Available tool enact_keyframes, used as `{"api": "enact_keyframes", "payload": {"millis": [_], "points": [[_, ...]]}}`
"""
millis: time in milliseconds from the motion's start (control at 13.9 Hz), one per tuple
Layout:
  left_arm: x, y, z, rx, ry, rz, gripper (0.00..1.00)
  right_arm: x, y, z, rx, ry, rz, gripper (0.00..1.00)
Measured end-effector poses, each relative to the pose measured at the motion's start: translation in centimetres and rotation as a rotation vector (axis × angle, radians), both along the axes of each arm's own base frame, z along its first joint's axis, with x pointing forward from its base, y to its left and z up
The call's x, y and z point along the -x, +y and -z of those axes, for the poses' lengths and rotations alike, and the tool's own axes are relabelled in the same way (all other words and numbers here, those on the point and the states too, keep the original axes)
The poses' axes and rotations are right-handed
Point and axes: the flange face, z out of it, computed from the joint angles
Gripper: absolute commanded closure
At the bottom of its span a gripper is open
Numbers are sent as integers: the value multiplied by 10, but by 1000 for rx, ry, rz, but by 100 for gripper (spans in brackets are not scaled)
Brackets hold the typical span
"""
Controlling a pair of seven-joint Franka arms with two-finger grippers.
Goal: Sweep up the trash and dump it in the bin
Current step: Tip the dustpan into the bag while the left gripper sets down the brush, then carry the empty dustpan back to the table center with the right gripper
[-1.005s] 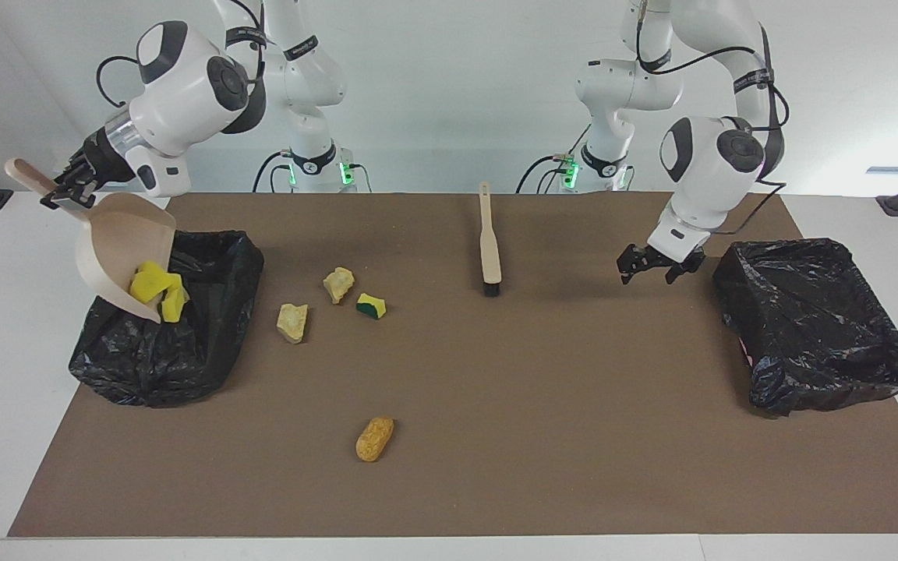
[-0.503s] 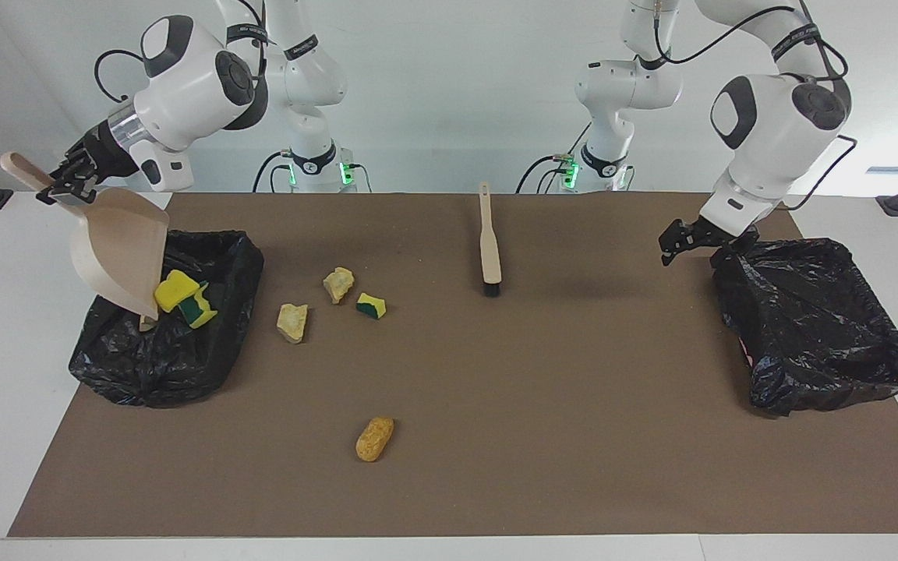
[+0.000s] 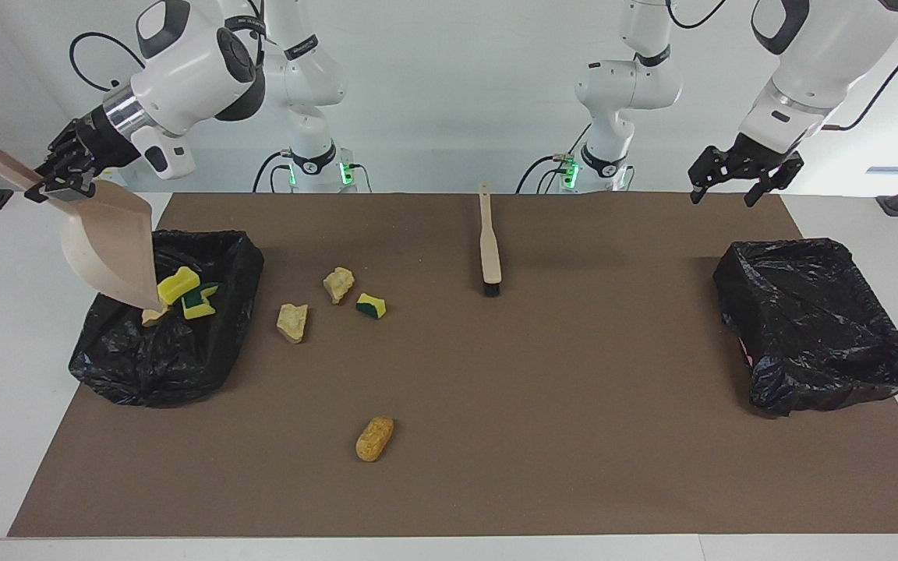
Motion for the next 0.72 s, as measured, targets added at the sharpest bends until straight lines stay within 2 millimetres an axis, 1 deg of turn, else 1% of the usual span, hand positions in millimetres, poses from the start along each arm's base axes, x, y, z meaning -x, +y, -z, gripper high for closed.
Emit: {"api": "enact_keyframes", "payload": {"millis": [144,359,431,574,718], "points": [[3,1,-8,1,-6,0,0,2,2,3,-94,-5,43,100],[6,0,-38,2,-39,1,0,7,0,15,-261,-63,189,100],[6,0,-45,2,-50,1,0,7,-1,20,-316,-85,235,100],[5,0,-49,2,-60,1,0,10,-3,28,-437,-133,356,100],[3,0,-47,1,-55,0,0,16,-1,37,-554,-178,515,100]]}}
